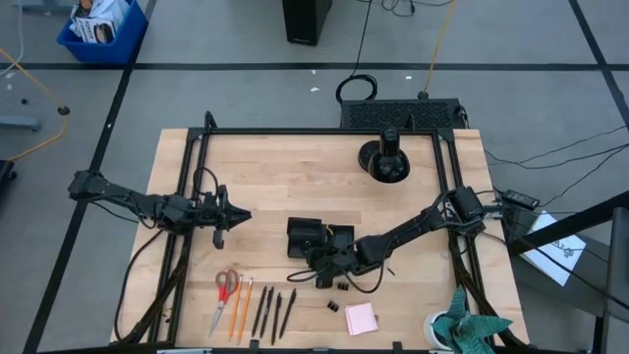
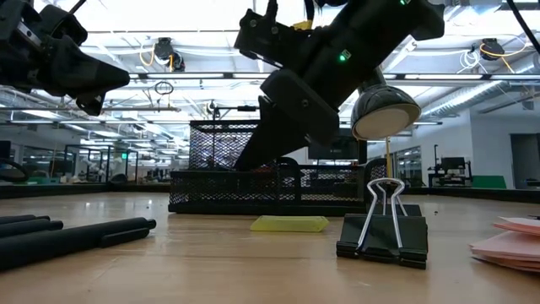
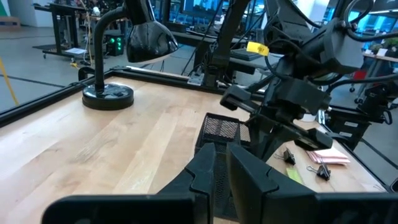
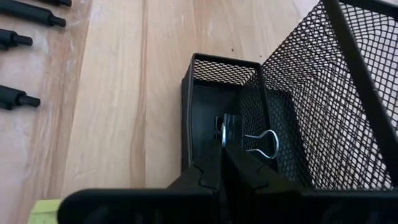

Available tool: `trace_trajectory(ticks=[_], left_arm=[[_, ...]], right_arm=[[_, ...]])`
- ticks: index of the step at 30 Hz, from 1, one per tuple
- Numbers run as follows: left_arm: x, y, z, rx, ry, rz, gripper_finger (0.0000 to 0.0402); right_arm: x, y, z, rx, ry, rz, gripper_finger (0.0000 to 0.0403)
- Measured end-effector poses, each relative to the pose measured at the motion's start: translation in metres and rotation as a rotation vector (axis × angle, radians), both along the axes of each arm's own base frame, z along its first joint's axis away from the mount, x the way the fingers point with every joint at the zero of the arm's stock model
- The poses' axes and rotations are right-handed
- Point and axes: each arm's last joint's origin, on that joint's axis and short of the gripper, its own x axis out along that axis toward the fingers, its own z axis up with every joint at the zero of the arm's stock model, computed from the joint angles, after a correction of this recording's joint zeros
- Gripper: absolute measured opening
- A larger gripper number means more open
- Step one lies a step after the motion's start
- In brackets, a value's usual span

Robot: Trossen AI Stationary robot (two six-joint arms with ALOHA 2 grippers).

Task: Pick and place office supplies into organizer
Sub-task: Put the right black binder clip into the black desk organizer

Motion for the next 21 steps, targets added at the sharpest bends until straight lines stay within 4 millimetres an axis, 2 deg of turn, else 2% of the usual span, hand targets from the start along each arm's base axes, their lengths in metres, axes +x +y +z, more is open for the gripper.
trace_trajectory(ticks=[16, 21], left_arm=[[0.0, 0.0, 0.0, -0.001, 0.0, -0.001, 0.0044], [0.0, -0.0001, -0.0001, 0.001, 0.001, -0.003, 0.0044]], right_arm=[[0.0003, -0.0011, -0.0005, 0.034, 0.003, -0.006, 0.0024], [-0.0001, -0.0019, 0.0073, 0.018, -0.015, 0.006, 0.0041]])
